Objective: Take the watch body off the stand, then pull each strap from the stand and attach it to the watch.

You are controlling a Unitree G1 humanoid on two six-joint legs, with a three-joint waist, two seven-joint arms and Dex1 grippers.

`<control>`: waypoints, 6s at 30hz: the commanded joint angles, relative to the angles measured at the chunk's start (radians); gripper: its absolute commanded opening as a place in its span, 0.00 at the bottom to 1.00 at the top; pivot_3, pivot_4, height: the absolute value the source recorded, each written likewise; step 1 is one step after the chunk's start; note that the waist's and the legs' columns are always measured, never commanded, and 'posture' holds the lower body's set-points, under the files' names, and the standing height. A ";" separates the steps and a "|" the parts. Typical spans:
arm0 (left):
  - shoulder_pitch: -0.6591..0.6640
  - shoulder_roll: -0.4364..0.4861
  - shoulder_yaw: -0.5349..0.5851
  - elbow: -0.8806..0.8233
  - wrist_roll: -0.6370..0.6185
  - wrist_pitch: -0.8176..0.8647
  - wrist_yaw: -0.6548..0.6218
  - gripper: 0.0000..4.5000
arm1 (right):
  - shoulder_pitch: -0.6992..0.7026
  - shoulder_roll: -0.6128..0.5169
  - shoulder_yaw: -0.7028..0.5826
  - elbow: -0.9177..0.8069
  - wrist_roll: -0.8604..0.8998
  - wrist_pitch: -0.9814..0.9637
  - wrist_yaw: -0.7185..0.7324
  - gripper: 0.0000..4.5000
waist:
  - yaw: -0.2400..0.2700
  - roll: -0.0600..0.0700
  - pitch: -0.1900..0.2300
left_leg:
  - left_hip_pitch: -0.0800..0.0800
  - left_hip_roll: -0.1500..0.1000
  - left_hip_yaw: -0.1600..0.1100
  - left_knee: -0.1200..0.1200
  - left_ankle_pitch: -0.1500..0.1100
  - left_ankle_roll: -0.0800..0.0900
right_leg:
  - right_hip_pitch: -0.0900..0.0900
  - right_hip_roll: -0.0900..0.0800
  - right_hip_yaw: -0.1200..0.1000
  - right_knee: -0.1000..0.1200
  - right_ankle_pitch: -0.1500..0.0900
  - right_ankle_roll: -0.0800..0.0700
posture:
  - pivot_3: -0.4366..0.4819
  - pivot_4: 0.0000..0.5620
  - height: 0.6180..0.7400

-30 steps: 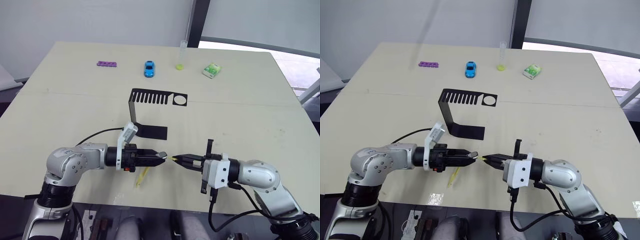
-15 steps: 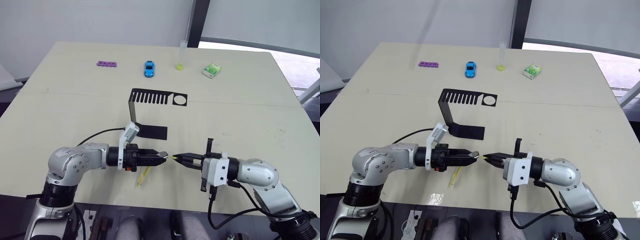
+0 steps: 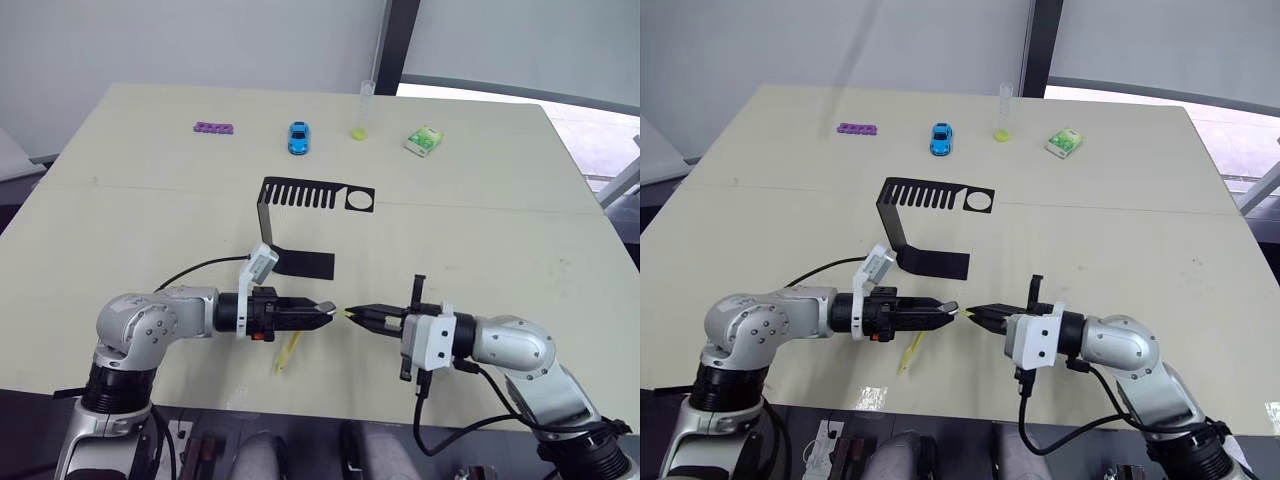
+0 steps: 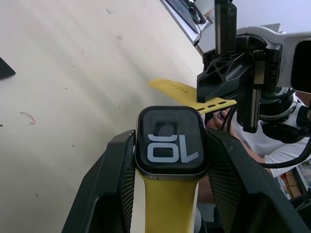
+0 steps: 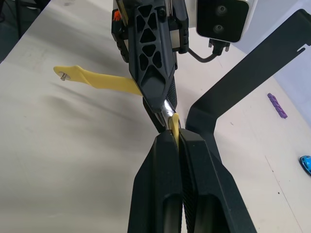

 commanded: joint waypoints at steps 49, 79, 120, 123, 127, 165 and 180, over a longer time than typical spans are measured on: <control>-0.018 -0.115 -0.041 -0.068 0.007 0.045 0.155 0.36 | -0.081 0.071 0.062 -0.016 -0.087 -0.045 -0.009 0.00 | 0.000 0.000 0.000 | 0.000 0.000 0.000 0.000 0.000 0.000 | 0.000 0.000 0.000 0.000 0.000 0.000 | 0.48 0.27 1.00; -0.001 -0.109 -0.039 -0.052 0.038 0.034 0.201 0.36 | -0.093 0.052 0.048 -0.008 -0.073 -0.058 0.007 0.00 | 0.000 0.000 0.000 | 0.000 0.000 0.000 0.000 0.000 0.000 | 0.000 0.000 0.000 0.000 0.000 0.000 | 0.48 0.27 1.00; 0.021 -0.072 -0.059 -0.091 0.062 -0.105 0.131 0.36 | -0.050 0.000 0.020 0.005 -0.014 -0.019 0.041 0.29 | -0.001 0.000 0.000 | 0.000 0.000 0.000 0.000 0.000 0.000 | 0.000 0.000 0.000 0.000 0.000 0.000 | 0.48 0.27 1.00; 0.039 -0.041 -0.041 -0.109 0.049 -0.152 0.073 0.36 | -0.025 -0.043 -0.004 0.009 0.001 -0.043 0.060 0.61 | 0.002 0.000 0.000 | 0.000 0.000 0.000 0.000 0.000 0.000 | 0.000 0.000 0.000 0.000 0.000 0.000 | 0.48 0.27 1.00; 0.083 0.031 -0.039 -0.132 0.077 -0.278 -0.045 0.36 | 0.014 -0.100 -0.039 0.014 0.024 -0.070 0.070 0.99 | 0.000 0.000 0.000 | 0.000 0.000 0.000 0.000 0.000 0.000 | 0.000 0.000 0.000 0.000 0.000 0.000 | 0.48 0.27 1.00; 0.054 0.108 -0.305 0.084 0.607 -1.053 -0.255 0.36 | 0.345 -0.245 -0.338 -0.086 0.500 0.032 0.156 0.99 | 0.003 0.000 0.000 | 0.001 0.001 0.001 0.000 -0.001 0.000 | 0.002 0.002 0.001 -0.001 0.000 0.000 | 0.48 0.27 1.00; 0.095 0.040 -0.284 0.169 0.677 -1.263 -0.275 0.81 | 0.326 -0.246 -0.354 -0.016 0.469 0.045 0.251 1.00 | 0.003 0.000 0.000 | 0.001 0.001 0.001 0.001 -0.001 0.000 | 0.001 0.001 0.001 0.000 0.000 0.000 | 0.48 0.27 1.00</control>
